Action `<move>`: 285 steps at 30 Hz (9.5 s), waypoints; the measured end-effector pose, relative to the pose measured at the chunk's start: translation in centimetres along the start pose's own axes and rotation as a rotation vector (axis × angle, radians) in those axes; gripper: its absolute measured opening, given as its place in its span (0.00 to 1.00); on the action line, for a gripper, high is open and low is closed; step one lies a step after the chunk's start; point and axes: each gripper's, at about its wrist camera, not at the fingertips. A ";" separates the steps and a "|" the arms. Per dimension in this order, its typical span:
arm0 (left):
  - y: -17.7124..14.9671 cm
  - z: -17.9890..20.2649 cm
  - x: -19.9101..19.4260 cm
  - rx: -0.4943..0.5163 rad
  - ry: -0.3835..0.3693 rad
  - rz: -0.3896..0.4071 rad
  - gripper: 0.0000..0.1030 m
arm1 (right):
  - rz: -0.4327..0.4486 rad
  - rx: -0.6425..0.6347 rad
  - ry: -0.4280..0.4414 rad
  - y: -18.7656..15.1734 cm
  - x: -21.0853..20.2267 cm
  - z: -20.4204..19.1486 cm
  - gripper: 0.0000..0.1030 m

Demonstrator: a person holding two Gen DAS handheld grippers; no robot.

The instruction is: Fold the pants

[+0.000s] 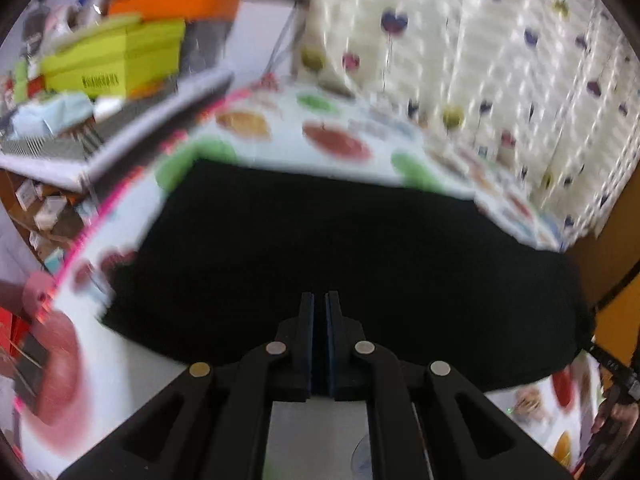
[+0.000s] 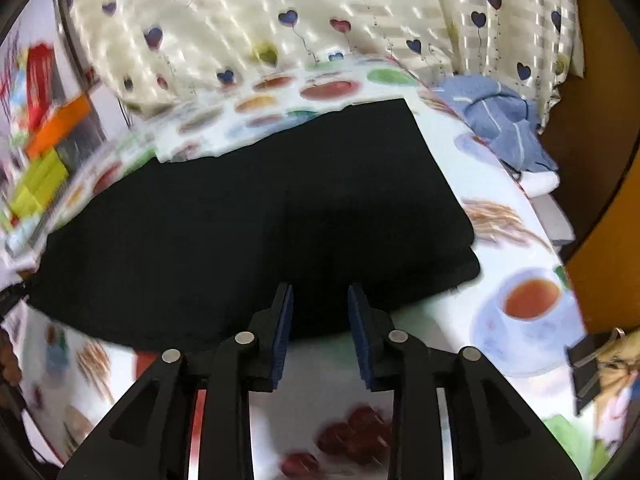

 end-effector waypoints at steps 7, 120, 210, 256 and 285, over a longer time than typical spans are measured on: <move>-0.6 0.3 -0.6 0.046 0.009 0.000 0.07 | -0.016 -0.047 -0.024 0.3 -0.9 -0.7 0.29; -2.8 -5.8 -3.8 -0.237 0.242 0.116 0.50 | 0.008 -0.302 0.211 -1.9 -0.4 -12.4 0.45; -1.8 6.8 0.9 0.085 -0.145 -0.001 0.39 | -0.072 -0.135 0.404 3.0 5.1 -14.8 0.45; -2.6 9.8 0.1 0.228 -0.203 -0.017 0.38 | -0.010 -0.261 0.349 4.5 4.1 -15.7 0.17; -4.5 9.8 -1.6 0.232 -0.153 0.040 0.38 | -0.021 -0.266 0.272 -3.3 -1.4 -11.2 0.38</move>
Point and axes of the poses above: each gripper's, at about its wrist camera, not at the fingertips, and x roughly the way its jaws point, z to its right, y to its top, and after that the axes turned 1 degree about x, right-handed
